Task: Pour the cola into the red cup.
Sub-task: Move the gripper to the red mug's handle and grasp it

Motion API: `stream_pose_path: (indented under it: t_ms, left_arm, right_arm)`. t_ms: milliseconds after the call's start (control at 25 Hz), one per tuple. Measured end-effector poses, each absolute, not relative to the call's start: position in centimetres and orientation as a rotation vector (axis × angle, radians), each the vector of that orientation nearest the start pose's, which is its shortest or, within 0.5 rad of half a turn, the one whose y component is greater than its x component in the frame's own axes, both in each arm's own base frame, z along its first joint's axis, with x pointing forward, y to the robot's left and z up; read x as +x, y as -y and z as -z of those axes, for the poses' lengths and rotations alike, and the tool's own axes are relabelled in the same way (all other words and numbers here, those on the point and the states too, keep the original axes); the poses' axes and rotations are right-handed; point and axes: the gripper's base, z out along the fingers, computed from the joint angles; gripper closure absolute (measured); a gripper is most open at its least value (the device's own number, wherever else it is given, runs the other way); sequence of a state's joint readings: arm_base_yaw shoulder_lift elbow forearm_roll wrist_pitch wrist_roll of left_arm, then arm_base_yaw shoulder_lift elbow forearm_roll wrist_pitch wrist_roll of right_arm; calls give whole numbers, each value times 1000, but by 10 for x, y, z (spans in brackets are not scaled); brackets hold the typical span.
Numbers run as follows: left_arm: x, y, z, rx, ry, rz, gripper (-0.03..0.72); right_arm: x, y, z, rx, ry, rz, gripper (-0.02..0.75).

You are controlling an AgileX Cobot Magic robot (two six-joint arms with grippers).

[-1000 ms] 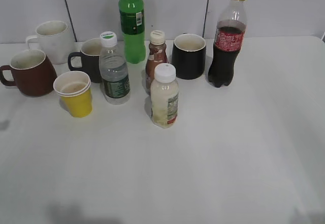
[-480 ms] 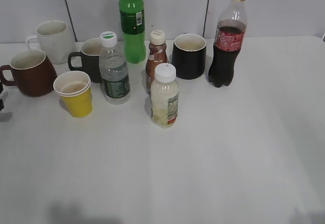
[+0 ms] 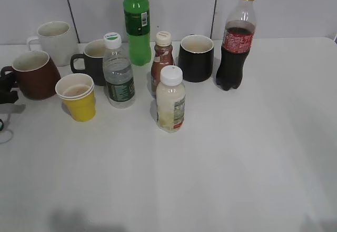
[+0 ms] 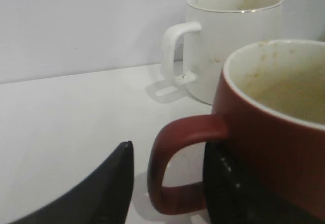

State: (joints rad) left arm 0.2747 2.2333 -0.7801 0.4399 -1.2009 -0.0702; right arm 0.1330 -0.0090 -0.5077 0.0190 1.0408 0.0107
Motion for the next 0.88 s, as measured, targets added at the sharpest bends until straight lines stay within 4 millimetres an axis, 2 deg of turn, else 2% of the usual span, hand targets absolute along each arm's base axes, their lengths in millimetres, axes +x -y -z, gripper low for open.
stream_pose_path:
  t_ms: [160, 480, 760, 880]
  left_arm:
    - [362, -63, -60, 142, -1751, 86, 343]
    - [376, -66, -50, 147, -1748, 81, 407]
    - [382, -66, -50, 163, -1739, 75, 644]
    - [382, -65, -51, 170, -1734, 74, 643]
  right_arm:
    - [-7, -1, -281, -124, -2006, -114, 205]
    - [-7, -1, -281, -124, -2006, -114, 205]
    - [-7, -1, -281, -124, -2006, -114, 205]
    - [-7, -1, -281, -124, -2006, -126, 205]
